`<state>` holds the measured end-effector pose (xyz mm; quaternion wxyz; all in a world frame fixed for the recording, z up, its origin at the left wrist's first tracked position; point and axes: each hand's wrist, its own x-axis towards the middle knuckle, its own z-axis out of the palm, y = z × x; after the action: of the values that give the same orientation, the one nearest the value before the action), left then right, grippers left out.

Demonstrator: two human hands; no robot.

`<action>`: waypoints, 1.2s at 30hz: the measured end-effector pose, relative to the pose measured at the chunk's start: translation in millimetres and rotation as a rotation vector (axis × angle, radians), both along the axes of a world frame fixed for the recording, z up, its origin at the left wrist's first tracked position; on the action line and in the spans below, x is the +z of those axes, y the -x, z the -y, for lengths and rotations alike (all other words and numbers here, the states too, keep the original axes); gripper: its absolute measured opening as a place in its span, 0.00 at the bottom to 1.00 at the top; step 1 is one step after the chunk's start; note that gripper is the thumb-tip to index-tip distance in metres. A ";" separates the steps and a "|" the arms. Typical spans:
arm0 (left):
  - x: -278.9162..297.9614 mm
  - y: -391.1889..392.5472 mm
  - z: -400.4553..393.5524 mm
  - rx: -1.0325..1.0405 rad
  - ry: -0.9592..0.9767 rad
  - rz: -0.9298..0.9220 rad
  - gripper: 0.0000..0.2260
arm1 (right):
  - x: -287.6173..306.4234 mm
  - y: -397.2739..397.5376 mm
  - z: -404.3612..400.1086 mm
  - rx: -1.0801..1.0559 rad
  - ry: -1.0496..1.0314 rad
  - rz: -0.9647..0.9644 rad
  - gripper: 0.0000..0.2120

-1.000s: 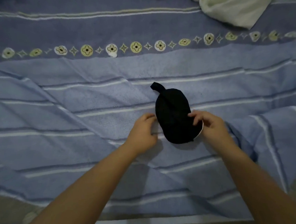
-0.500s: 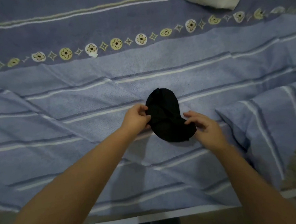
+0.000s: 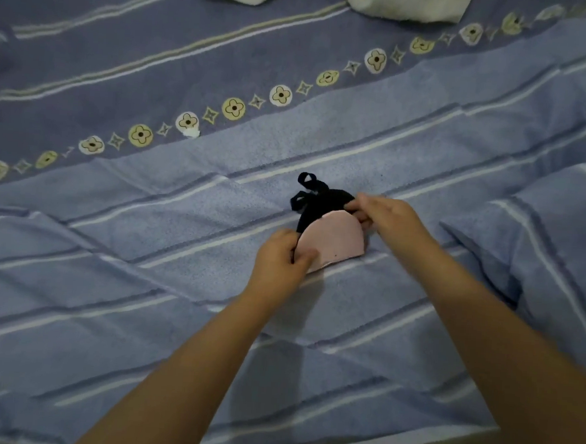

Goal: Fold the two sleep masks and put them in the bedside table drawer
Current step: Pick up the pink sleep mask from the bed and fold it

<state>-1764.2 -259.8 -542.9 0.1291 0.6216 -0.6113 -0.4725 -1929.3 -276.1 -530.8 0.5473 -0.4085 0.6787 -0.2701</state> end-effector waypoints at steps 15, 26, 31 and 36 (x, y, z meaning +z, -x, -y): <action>35.3 -28.0 19.0 -0.170 0.006 0.089 0.12 | 22.9 -40.8 30.5 0.189 -0.083 -0.078 0.14; 74.0 -52.4 5.7 0.079 -0.202 -0.199 0.11 | 46.2 -9.0 -2.0 -0.147 -0.025 -0.024 0.19; 176.5 -56.6 16.7 -0.017 -0.034 -0.282 0.14 | 166.5 -11.5 -4.3 0.456 0.444 -0.099 0.23; 298.4 -70.4 21.9 -0.020 0.235 -0.313 0.14 | 288.5 -19.2 -2.7 0.316 0.539 0.100 0.27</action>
<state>-1693.9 -281.7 -244.5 0.2893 0.5150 -0.6410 -0.4901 -1910.1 -273.4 -242.3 0.4874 -0.6254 0.4829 -0.3718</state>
